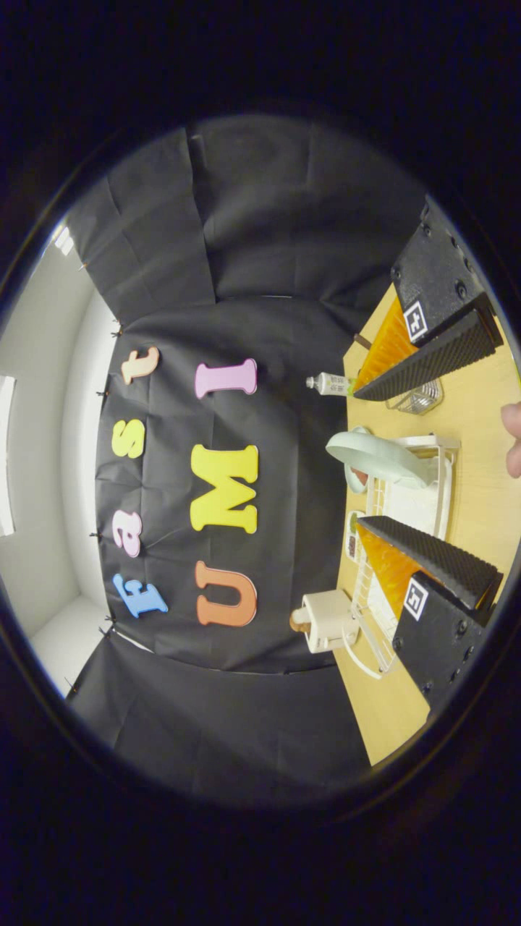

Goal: Take the plate from the dish rack, then take the spoon from the basket and place it into the plate.

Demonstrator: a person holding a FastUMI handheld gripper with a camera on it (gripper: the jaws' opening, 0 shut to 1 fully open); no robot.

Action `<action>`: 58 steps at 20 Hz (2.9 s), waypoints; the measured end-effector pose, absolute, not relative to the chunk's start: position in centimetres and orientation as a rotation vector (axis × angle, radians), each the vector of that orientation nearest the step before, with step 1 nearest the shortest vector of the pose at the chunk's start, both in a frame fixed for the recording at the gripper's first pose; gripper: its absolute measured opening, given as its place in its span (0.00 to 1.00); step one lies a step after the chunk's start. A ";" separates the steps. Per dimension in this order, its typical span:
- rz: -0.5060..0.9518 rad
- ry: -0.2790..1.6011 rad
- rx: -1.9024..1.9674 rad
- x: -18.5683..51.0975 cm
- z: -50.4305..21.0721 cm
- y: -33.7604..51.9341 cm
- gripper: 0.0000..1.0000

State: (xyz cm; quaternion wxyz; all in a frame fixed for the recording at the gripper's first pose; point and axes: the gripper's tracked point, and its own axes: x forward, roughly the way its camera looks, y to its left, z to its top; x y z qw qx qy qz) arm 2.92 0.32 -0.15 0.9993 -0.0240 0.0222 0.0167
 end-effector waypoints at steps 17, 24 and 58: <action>0.120 0.587 -0.146 18.3 1.7 -0.6 1.00; 0.053 0.838 -0.070 22.5 -3.8 -1.9 1.00; -0.024 0.810 0.010 16.5 1.9 1.4 0.28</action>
